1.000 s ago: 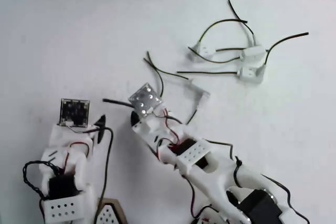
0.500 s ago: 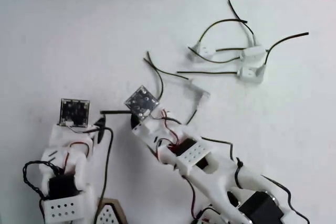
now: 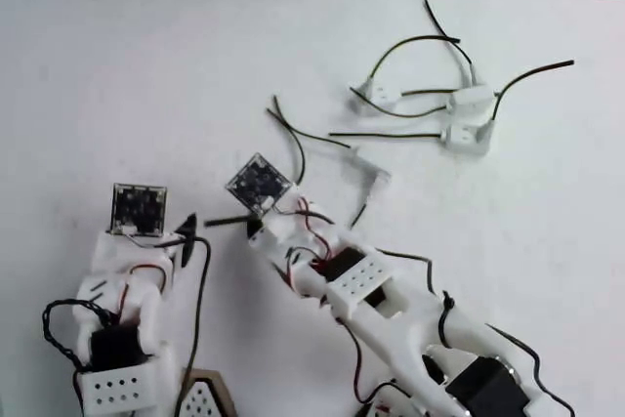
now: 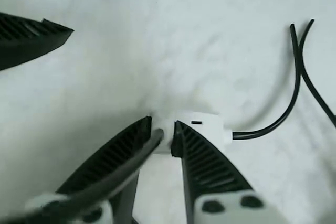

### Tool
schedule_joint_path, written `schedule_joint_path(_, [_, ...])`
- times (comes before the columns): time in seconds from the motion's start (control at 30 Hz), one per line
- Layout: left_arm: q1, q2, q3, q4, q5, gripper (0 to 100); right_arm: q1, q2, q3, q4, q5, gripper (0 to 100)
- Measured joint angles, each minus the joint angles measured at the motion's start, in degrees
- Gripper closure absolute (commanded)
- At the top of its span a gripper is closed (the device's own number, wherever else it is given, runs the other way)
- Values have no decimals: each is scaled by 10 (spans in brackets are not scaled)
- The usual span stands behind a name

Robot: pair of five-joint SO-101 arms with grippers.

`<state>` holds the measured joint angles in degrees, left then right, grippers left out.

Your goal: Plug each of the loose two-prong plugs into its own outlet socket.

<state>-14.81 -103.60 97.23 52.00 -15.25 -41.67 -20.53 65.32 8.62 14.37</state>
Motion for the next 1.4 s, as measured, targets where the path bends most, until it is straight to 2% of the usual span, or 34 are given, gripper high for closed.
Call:
schedule_joint_path(0.17, [0, 0, 0, 0, 0, 721, 2, 1, -7, 8, 0, 981])
schedule_joint_path(0.43, [0, 0, 0, 0, 0, 721, 11, 10, -69, 101, 1, 981])
schedule_joint_path(0.87, [0, 0, 0, 0, 0, 721, 15, 105, -90, 98, 0, 981])
schedule_joint_path(1.1, [0, 0, 0, 0, 0, 721, 15, 108, -92, 101, 0, 981])
schedule_joint_path(1.4, [0, 0, 0, 0, 0, 721, 16, 154, -166, 190, 0, 981])
